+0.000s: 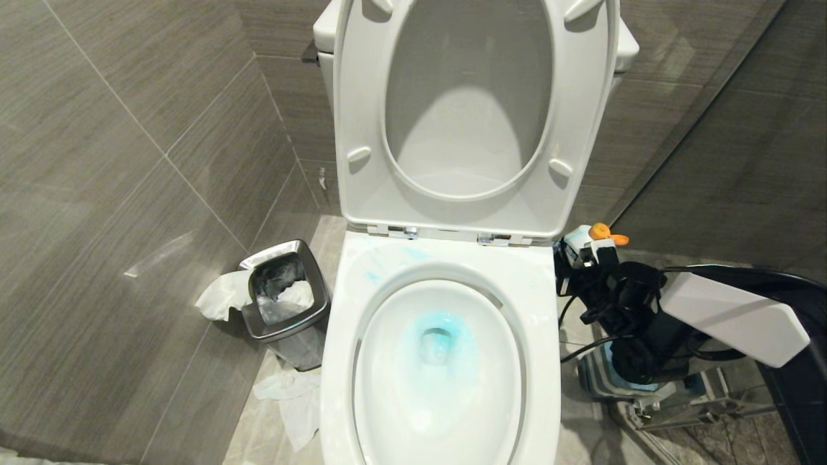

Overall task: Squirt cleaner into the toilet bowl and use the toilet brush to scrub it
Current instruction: Place the cleaning agent on the floor

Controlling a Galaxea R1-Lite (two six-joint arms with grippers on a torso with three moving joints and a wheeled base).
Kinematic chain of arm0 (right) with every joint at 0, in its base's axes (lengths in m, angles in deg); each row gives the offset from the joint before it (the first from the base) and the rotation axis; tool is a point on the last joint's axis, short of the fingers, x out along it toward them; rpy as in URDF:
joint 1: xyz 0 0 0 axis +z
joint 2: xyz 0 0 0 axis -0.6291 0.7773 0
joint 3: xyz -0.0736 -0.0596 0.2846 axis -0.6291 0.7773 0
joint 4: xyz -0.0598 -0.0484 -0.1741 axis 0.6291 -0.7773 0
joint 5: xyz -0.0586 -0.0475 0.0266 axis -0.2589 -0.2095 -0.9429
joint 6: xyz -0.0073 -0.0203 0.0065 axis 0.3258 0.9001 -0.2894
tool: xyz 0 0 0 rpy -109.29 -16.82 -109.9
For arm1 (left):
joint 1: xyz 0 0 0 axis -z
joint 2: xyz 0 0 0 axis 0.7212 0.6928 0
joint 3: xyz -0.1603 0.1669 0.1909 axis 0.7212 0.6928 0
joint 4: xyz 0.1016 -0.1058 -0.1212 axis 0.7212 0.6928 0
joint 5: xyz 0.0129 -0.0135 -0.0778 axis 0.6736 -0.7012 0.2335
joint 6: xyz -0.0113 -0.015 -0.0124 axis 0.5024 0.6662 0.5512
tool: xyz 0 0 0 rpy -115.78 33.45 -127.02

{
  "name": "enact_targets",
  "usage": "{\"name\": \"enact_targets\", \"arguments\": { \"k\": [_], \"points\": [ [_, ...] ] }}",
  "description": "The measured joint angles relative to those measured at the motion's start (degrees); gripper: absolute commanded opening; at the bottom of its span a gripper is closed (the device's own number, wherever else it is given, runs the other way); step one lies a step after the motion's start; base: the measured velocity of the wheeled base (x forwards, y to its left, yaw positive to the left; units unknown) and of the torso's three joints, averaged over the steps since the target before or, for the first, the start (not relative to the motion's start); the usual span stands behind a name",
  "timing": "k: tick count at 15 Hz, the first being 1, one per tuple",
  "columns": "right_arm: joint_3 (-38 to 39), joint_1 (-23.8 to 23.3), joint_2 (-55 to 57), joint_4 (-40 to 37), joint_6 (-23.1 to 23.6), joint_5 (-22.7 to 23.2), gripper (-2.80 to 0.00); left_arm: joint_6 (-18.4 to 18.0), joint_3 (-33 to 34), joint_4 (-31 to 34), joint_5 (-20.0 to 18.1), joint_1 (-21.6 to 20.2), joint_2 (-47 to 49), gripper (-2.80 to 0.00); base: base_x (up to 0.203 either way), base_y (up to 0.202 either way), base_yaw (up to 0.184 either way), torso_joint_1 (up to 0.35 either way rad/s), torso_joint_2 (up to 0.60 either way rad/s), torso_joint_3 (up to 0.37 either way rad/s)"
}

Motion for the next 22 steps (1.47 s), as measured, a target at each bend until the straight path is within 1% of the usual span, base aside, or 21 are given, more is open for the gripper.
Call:
{"name": "enact_targets", "arguments": {
  "k": [6,8,10,15,22],
  "points": [
    [0.47,-0.39,-1.09,0.27,-1.02,0.55,-2.80,-0.04,0.00,0.02,-0.02,0.00,0.00,-2.80,0.000,0.000,0.000,0.000,0.00,0.000],
    [1.23,-0.48,-1.09,0.24,-2.71,0.55,-2.80,0.00,0.00,0.02,0.02,0.00,0.00,-2.80,0.000,0.000,0.000,0.000,0.00,0.000],
    [1.71,-0.81,-1.00,0.40,-3.12,0.59,-2.80,0.00,0.00,0.02,0.00,0.00,0.00,-2.80,0.000,0.000,0.000,0.000,0.00,0.000],
    [1.46,-3.17,-0.74,0.35,-2.71,2.50,-2.80,0.00,0.00,0.03,-0.01,0.00,0.00,-2.80,0.000,0.000,0.000,0.000,0.00,0.000],
    [1.85,-3.65,-0.50,0.46,-1.62,2.61,-2.80,-0.39,0.00,0.02,-0.11,0.00,0.00,-2.80,0.000,0.000,0.000,0.000,0.00,0.000]
  ]
}}
